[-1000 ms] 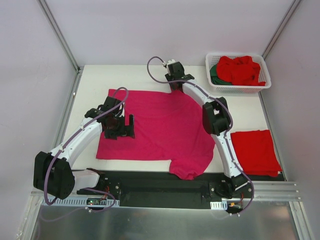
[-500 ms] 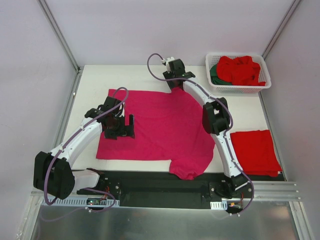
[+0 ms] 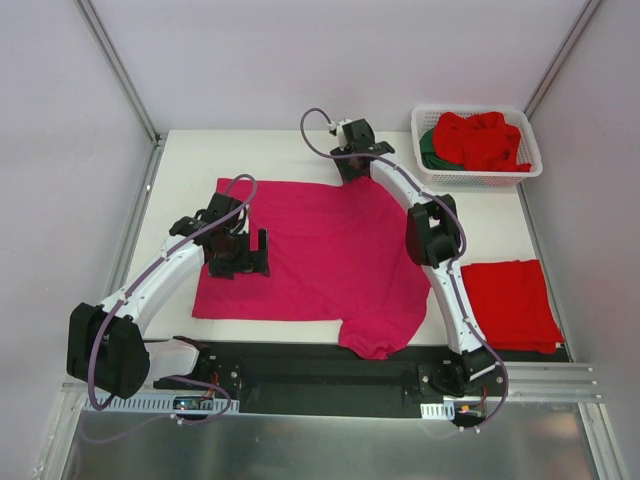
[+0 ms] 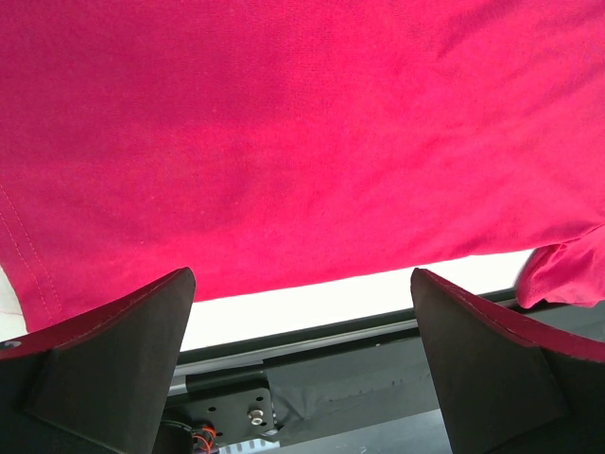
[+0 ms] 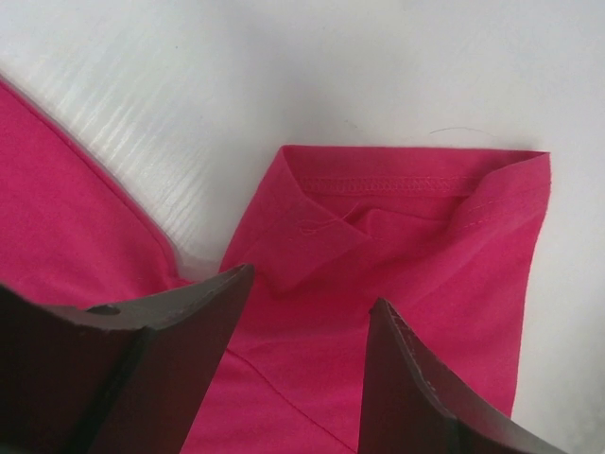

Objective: Fold and stack the t-shirts

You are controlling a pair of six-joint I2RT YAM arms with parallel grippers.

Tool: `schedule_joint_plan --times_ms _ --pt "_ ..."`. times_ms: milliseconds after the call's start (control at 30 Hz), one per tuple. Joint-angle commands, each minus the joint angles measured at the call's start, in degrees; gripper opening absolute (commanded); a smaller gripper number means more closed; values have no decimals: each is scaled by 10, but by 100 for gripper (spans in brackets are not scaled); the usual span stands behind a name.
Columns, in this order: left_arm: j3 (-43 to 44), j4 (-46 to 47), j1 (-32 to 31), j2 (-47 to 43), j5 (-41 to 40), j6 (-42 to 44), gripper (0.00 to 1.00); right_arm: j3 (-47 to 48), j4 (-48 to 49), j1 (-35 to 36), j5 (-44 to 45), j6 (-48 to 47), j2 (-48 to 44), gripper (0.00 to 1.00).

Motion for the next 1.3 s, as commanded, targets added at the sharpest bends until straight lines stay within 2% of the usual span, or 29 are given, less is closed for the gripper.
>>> schedule_joint_plan --times_ms 0,100,233,433,500,600,667,867,1033,1267 --pt "14 -12 -5 -10 -11 -6 99 23 -20 1 -32 2 -11 55" --pt "15 -12 -5 -14 -12 -9 99 -11 -19 9 -7 11 -37 54" --pt "27 -11 -5 -18 -16 -11 99 -67 -26 33 24 23 -133 54" --pt "102 -12 -5 45 -34 -2 99 -99 -143 41 -27 133 -215 54" --pt "139 -14 -5 69 -30 1 99 -142 -178 46 -50 154 -251 53" --pt "177 -15 -4 121 -31 5 99 -251 -166 61 -25 169 -328 54" --pt "192 -18 -3 161 -35 10 99 -286 -165 64 -25 174 -372 54" --pt "235 -45 23 245 -9 12 99 -389 -210 70 -26 178 -433 56" --pt "270 -55 71 273 -4 23 99 -501 -166 70 -15 185 -492 58" --pt "342 -65 94 319 1 10 99 -528 -150 68 -5 180 -491 58"
